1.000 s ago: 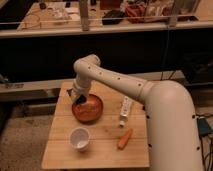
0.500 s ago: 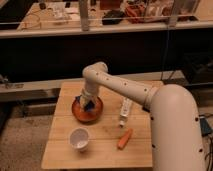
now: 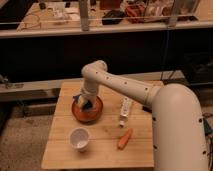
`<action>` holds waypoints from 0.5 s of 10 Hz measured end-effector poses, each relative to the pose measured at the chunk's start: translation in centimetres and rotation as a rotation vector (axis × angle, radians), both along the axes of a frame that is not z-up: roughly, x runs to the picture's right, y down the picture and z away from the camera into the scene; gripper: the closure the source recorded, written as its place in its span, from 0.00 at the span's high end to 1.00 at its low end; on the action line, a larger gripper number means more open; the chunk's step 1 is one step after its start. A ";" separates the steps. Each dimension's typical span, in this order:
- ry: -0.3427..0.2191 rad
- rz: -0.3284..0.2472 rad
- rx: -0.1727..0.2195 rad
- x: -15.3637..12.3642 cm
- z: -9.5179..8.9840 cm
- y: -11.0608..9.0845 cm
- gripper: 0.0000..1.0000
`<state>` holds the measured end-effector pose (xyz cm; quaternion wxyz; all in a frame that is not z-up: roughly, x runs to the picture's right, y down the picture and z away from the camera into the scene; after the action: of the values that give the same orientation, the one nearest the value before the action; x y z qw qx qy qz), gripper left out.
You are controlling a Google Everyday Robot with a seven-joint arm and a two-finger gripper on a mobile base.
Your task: Place the white sponge in the ceramic bowl
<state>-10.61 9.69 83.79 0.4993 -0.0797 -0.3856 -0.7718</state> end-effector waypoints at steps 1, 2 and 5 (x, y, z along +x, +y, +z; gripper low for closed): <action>0.019 0.010 0.002 0.5 0.1 -0.1 0.80; 0.033 0.026 0.007 1.1 0.2 -0.4 0.80; 0.030 0.117 0.018 3.2 -0.2 -2.7 0.80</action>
<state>-7.46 7.03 83.60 0.5502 -0.0642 -0.3751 -0.7433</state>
